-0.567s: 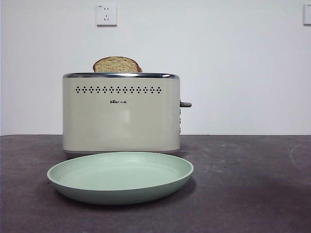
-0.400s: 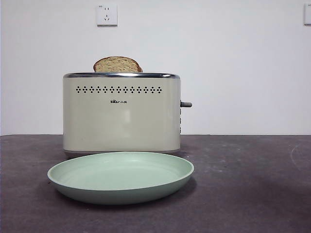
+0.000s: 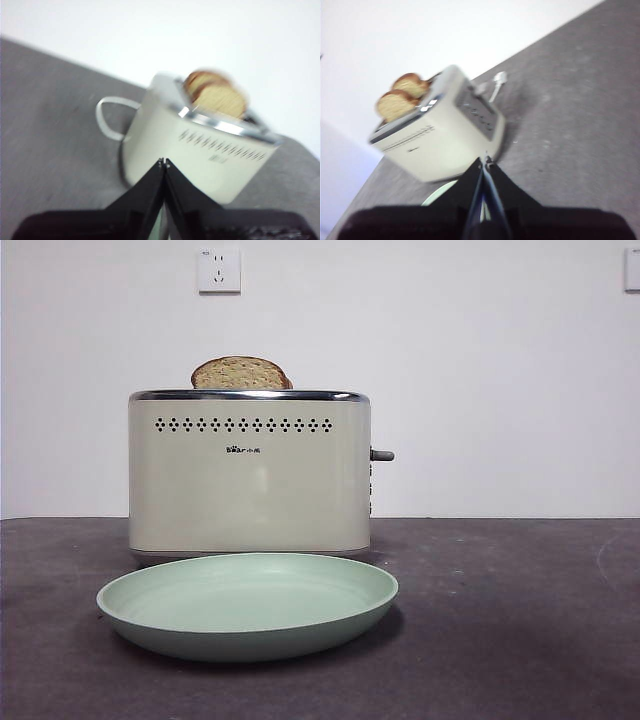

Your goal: Take the bread from the toaster,put the bread on the plate,put the plate on the table

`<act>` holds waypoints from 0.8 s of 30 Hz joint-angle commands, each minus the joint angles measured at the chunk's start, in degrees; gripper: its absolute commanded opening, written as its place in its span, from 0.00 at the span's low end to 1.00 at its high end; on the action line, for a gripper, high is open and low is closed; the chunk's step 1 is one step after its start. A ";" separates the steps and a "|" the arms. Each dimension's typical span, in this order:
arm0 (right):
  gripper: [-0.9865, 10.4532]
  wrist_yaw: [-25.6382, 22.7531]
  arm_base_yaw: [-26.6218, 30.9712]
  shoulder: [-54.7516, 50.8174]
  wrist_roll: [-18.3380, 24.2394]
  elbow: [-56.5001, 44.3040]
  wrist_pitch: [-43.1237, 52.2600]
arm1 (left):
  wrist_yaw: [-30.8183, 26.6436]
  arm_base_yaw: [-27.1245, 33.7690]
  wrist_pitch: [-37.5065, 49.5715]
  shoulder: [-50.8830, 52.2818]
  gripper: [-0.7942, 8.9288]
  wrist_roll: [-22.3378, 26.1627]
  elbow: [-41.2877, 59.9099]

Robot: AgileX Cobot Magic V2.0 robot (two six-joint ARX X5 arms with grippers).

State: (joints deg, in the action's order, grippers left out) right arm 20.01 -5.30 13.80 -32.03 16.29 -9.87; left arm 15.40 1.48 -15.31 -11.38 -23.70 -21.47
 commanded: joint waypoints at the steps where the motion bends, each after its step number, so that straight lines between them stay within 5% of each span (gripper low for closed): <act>1: 0.08 4.09 -0.07 6.47 7.23 6.16 0.35 | 3.21 0.11 -1.66 -7.63 0.08 2.64 -7.19; 6: 0.08 9.64 -0.07 15.80 12.11 16.11 0.33 | 8.24 0.11 -5.68 -19.82 0.08 6.49 -18.67; 15: 0.08 19.54 -0.13 31.17 12.61 32.63 -0.31 | 16.87 -0.09 -9.03 -36.09 0.08 11.23 -35.69; 19: 0.10 24.55 -0.13 37.40 14.45 38.73 -4.59 | 24.87 -0.66 -18.29 -44.96 0.08 18.64 -45.51; 24: 0.10 25.09 -0.61 40.74 16.48 41.03 -5.73 | 25.07 -2.49 -24.68 -55.60 0.15 25.94 -56.98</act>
State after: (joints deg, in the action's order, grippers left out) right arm 44.86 -5.67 54.48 -16.95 57.01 -15.64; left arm 40.14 -0.64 -39.92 -65.47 -2.02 -76.62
